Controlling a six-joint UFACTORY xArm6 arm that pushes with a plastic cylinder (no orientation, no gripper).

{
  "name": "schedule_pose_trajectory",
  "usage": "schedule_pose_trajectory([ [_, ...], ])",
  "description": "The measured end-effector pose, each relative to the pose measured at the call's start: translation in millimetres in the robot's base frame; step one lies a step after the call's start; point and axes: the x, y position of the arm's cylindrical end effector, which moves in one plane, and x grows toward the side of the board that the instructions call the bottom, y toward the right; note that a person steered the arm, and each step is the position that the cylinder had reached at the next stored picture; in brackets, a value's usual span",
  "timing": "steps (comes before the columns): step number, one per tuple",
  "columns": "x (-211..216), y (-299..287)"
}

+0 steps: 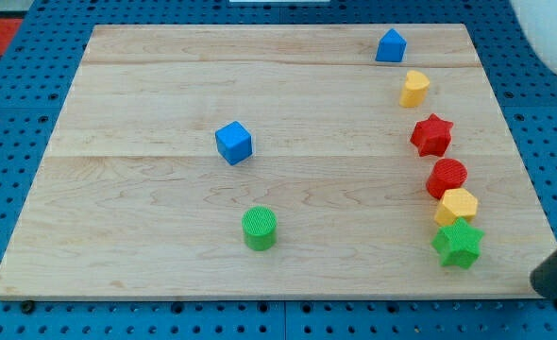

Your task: Place the green circle top right to the blue cube

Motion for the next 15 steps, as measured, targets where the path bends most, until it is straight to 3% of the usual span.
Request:
schedule_pose_trajectory([
  [2, -0.2, -29.7],
  [4, -3.6, -275.8],
  [7, -84.9, -274.5],
  [10, -219.1, -286.8],
  [13, -313.0, -216.3],
  [15, -425.1, -141.0],
])
